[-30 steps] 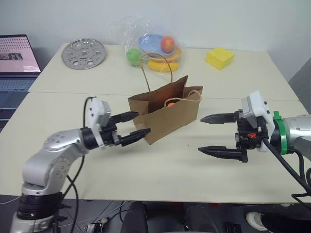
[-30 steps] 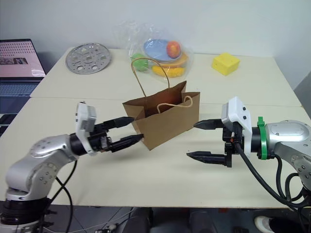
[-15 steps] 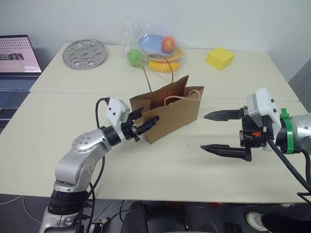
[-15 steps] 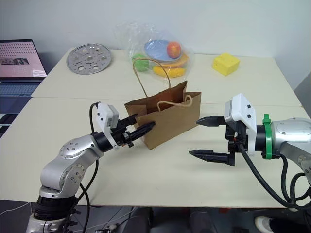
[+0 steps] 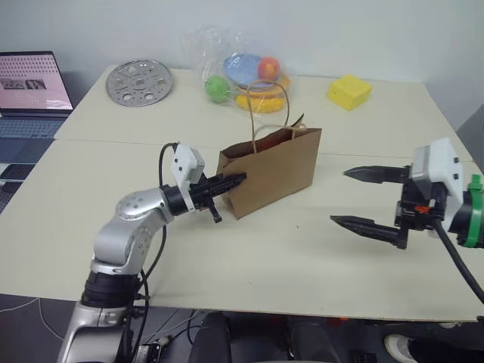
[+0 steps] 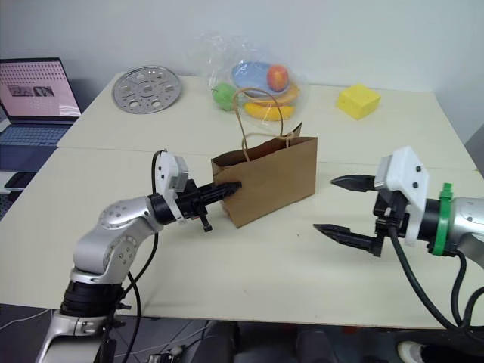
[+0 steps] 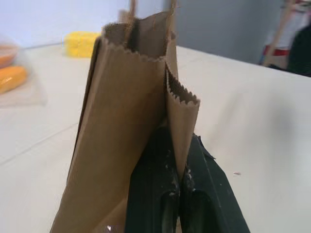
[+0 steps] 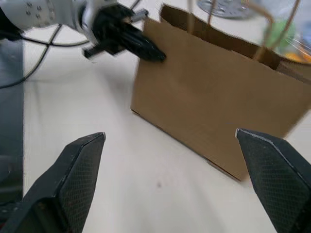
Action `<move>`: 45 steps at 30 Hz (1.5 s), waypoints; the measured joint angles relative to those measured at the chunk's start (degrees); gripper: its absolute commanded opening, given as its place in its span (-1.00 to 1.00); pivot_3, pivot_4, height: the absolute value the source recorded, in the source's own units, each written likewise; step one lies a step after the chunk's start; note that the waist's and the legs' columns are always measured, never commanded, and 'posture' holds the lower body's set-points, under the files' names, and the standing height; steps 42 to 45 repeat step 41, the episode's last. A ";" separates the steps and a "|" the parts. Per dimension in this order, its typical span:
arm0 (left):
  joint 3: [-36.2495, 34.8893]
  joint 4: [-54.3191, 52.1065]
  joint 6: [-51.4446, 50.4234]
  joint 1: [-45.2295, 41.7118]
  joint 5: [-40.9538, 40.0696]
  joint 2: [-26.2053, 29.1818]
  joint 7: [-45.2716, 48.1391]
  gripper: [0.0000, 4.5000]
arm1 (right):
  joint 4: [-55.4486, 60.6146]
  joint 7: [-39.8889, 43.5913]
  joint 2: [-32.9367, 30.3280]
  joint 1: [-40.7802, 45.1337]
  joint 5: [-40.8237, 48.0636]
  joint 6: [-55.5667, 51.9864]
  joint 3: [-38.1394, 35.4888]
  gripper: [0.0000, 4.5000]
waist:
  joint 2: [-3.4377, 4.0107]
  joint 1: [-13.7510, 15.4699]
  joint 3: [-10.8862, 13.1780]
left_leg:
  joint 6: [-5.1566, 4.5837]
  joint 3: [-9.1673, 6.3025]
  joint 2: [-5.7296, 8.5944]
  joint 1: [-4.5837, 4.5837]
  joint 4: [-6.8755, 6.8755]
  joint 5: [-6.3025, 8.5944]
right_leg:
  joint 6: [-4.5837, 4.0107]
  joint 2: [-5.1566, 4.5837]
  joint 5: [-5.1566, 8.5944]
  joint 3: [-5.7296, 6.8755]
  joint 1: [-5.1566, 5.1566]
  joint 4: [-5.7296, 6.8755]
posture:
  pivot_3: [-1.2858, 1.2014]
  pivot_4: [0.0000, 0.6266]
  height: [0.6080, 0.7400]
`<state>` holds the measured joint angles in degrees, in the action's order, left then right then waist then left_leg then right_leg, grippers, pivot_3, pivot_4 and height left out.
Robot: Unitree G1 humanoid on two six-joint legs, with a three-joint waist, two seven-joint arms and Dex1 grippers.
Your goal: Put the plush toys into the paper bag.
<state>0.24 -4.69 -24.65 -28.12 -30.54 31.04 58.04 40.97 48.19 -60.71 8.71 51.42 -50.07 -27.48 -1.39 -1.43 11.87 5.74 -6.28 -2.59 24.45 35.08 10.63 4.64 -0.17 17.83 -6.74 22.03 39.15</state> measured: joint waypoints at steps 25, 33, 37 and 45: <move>5.01 15.02 9.25 -9.74 7.71 3.92 18.87 -0.02 | 3.53 0.07 -3.06 -11.81 2.90 -3.22 -13.64 1.00 | 0.05 -1.14 -0.03 | -0.02 0.06 -0.05 -0.57 -0.07 0.00 | 0.01 0.03 0.01 -0.11 -0.55 -0.09 | 0.03 -0.52 1.00; -5.47 -0.17 1.92 4.61 5.59 16.17 13.26 0.52 | -5.09 6.48 -7.64 -7.40 -3.81 4.60 -5.58 1.00 | 0.06 -1.68 -0.02 | -0.02 0.11 -0.08 -0.60 -0.09 0.00 | 0.02 0.00 0.03 -0.12 -0.54 -0.11 | 0.03 -0.52 1.00; -11.76 -4.58 -1.43 10.64 7.07 23.77 8.80 0.52 | -12.68 12.96 -11.22 -4.98 -7.50 8.82 -4.06 1.00 | 0.08 -1.68 0.01 | -0.02 0.20 -0.07 -0.59 -0.09 0.00 | 0.05 -0.03 0.10 -0.18 -0.50 -0.15 | 0.03 -0.52 1.00; -17.87 -5.77 -5.73 15.11 5.30 27.85 9.00 0.52 | -19.80 18.89 -13.83 -4.10 -10.96 12.37 -4.36 1.00 | 0.07 -1.44 0.00 | -0.02 0.22 -0.07 -0.59 -0.11 0.00 | -0.19 -0.04 0.24 -0.15 -0.49 -0.16 | 0.03 -0.52 1.00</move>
